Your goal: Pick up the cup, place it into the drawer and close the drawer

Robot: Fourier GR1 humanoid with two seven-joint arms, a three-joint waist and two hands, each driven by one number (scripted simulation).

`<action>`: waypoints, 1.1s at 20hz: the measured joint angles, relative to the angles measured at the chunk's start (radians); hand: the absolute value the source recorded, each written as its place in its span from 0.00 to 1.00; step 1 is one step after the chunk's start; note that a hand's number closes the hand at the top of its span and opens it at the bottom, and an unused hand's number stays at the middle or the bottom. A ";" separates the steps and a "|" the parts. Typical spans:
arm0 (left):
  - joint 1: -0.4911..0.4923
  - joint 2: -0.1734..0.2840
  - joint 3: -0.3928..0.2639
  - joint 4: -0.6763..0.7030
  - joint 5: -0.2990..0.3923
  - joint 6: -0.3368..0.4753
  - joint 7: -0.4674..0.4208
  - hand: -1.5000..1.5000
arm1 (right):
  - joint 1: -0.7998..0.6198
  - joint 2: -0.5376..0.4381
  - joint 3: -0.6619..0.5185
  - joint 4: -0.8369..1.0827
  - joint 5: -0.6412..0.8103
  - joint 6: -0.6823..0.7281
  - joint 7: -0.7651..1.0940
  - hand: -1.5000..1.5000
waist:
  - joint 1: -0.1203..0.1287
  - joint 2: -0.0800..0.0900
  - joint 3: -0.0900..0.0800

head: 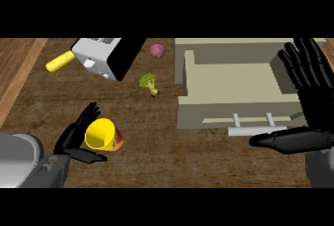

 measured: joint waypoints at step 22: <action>-0.095 -0.083 -0.016 0.124 -0.029 -0.021 -0.070 1.00 | -0.015 -0.008 0.000 0.009 -0.006 0.012 0.017 0.00 | -0.013 0.007 -0.002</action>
